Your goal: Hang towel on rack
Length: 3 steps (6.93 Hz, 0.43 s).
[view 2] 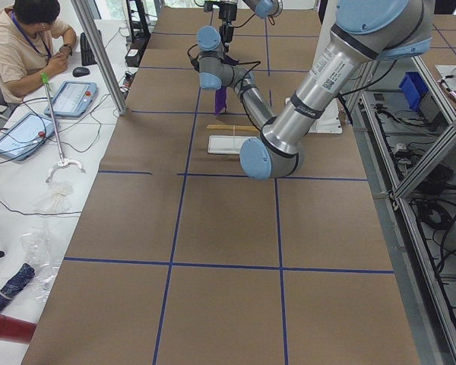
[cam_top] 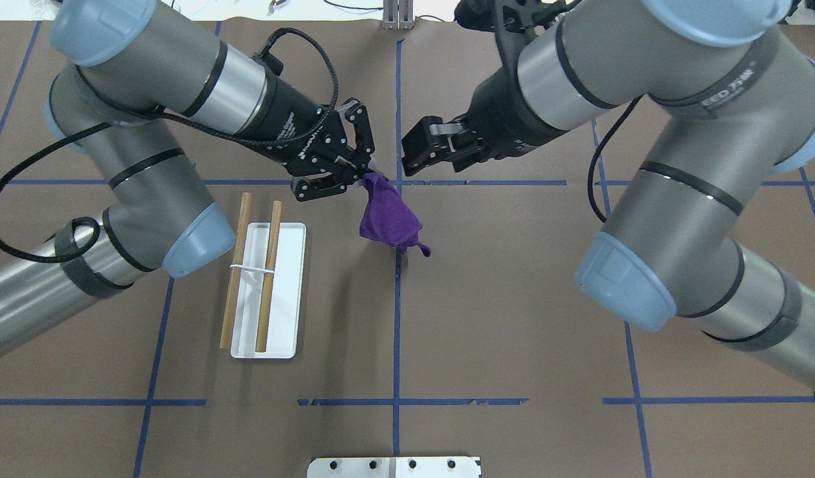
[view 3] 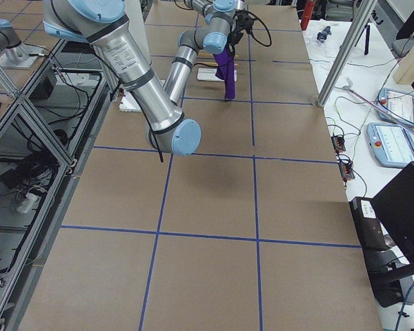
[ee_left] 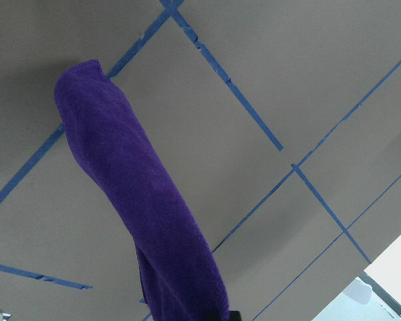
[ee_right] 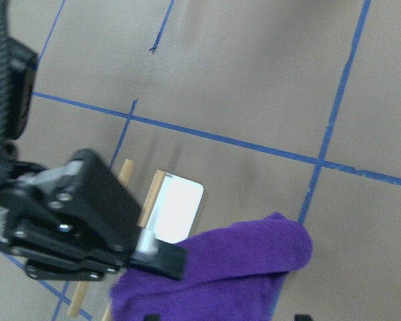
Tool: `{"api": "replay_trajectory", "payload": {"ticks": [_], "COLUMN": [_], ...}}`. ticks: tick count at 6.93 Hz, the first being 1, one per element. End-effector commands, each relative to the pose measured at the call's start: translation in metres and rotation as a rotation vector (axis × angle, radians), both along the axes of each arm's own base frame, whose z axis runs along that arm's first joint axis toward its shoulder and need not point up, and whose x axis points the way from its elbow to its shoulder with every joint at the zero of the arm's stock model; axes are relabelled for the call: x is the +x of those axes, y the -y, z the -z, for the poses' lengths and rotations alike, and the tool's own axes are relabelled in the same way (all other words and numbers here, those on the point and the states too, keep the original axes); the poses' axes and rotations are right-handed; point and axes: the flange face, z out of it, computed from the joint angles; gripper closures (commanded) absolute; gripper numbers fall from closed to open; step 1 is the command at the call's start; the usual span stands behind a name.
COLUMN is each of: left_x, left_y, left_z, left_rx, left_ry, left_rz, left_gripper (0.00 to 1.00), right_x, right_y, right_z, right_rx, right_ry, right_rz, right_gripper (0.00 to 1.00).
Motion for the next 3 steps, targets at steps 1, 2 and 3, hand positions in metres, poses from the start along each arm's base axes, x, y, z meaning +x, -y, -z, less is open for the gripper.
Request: {"api": "replay_trajectory", "payload": {"ticks": [1,2,3], "left_x": [-0.041,-0.045,-0.068], "left_y": [-0.037,-0.043,-0.060], "left_z": [-0.062,-0.103,-0.148], "left_rx": [0.289,0.357,0.435], "left_ry": [0.012,0.037,0.022], "left_rz": [-0.020,-0.033,-0.073], "left_gripper": [1.00,1.00,1.00], "right_x": [0.072,0.086,0.094], "right_y": [0.015,0.021,0.030], "right_z": [-0.089,-0.105,-0.111], "right_rx": [-0.068,-0.092,-0.107], "right_ry": [0.011,0.004,-0.004], "right_rz": [0.001,-0.013,-0.034], "right_gripper": [0.00,0.00,0.00]}}
